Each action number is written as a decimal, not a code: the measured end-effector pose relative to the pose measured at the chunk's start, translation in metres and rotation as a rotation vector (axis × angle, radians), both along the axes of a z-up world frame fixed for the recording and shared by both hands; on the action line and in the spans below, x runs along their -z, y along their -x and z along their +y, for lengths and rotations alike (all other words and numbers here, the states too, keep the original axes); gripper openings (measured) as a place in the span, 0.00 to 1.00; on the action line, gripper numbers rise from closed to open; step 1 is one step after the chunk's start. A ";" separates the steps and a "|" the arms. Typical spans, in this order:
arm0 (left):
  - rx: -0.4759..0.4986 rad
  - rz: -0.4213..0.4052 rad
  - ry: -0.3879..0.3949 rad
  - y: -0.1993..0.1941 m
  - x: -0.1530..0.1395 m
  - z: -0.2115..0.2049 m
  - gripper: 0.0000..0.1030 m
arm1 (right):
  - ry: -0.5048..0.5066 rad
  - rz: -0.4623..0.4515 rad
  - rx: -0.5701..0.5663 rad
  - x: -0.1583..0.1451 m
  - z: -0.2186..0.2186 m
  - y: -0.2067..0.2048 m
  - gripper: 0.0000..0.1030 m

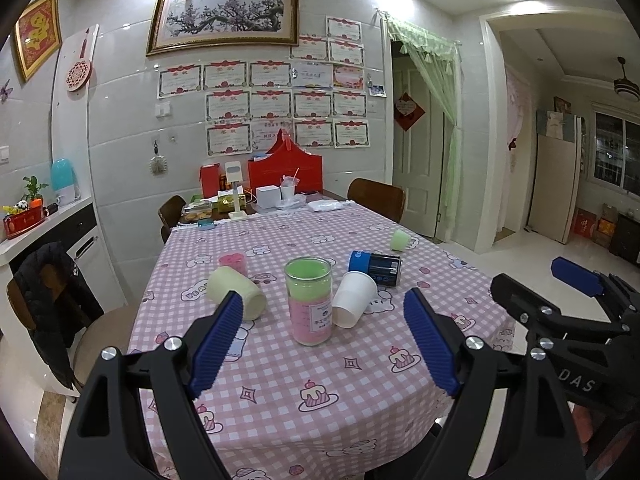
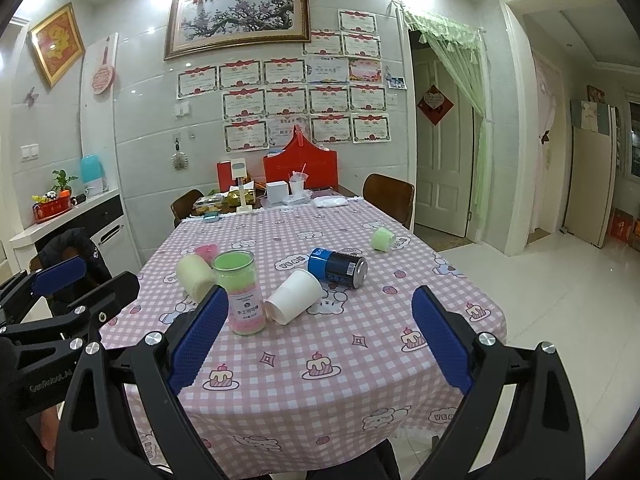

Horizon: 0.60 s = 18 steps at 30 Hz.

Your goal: Flip cup upside down

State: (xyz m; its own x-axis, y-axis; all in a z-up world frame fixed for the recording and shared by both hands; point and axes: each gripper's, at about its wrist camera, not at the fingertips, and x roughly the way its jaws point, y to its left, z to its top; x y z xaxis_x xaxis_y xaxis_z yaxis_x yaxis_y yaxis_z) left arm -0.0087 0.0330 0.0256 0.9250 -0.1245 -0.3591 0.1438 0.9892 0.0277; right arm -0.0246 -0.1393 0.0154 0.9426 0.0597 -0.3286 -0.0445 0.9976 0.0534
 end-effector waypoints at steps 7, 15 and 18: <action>-0.008 -0.007 0.000 -0.002 -0.001 0.004 0.79 | 0.012 0.002 -0.003 0.000 0.003 -0.001 0.87; -0.012 -0.018 0.004 -0.002 -0.002 0.004 0.79 | 0.016 -0.013 -0.007 -0.005 0.003 0.003 0.87; -0.012 -0.019 0.002 -0.002 -0.002 0.004 0.79 | 0.012 -0.014 -0.007 -0.004 0.003 0.003 0.87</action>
State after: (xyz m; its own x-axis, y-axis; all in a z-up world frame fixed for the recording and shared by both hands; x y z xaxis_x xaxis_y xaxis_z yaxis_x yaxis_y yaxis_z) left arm -0.0067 0.0365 0.0275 0.9330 -0.1142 -0.3412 0.1316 0.9909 0.0283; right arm -0.0281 -0.1367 0.0198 0.9468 0.0620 -0.3159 -0.0518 0.9978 0.0407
